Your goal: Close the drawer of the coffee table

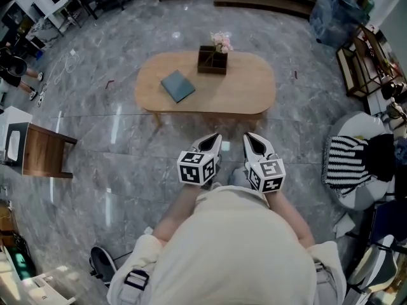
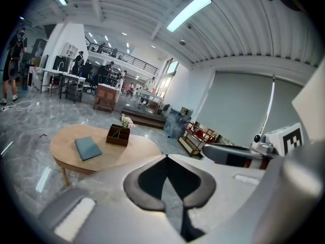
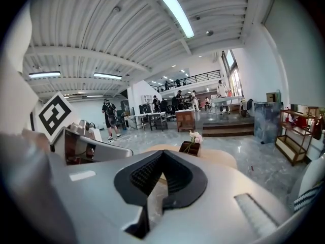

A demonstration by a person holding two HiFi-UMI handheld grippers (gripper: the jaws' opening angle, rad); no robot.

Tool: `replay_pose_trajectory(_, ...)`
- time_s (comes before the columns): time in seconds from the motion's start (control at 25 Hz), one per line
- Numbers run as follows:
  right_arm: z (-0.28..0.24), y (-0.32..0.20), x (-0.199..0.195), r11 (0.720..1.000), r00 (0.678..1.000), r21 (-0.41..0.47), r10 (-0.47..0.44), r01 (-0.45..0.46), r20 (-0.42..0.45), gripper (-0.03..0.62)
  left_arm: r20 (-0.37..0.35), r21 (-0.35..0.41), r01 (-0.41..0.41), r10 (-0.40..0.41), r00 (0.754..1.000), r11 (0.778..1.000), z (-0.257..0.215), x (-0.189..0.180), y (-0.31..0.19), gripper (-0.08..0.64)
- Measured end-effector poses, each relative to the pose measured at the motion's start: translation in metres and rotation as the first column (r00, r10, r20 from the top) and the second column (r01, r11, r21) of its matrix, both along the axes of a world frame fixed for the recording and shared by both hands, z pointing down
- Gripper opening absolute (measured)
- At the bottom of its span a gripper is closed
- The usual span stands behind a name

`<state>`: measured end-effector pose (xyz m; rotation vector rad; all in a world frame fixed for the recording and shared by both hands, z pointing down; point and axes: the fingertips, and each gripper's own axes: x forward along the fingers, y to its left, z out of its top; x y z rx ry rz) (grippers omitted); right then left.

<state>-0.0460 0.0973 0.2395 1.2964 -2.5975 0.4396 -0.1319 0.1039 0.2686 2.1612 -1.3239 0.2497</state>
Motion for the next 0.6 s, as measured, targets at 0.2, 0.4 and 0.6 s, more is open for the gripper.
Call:
replay_pose_trajectory(0.2, -0.0003, 0.002, -0.0024, 1.0, 1.0, 0.006, -0.009, 0.009, 0.01, -0.002, 0.0, -0.003, 0.003, -0.003, 1.0, 1.0, 0.0018, -0.0014, 0.0011, 0.002)
replay_pose_trajectory(0.4, -0.0063, 0.0009, -0.0042, 1.0, 1.0, 0.022, -0.018, 0.018, 0.01, -0.002, 0.001, 0.003, 0.009, -0.009, 1.0, 1.0, -0.0029, -0.0033, 0.0012, 0.002)
replay_pose_trajectory(0.6, -0.0071, -0.0002, -0.0057, 0.999, 1.0, 0.029, -0.023, 0.023, 0.011, -0.002, -0.002, 0.005, 0.012, -0.012, 1.0, 1.0, -0.0034, -0.0025, 0.001, 0.002)
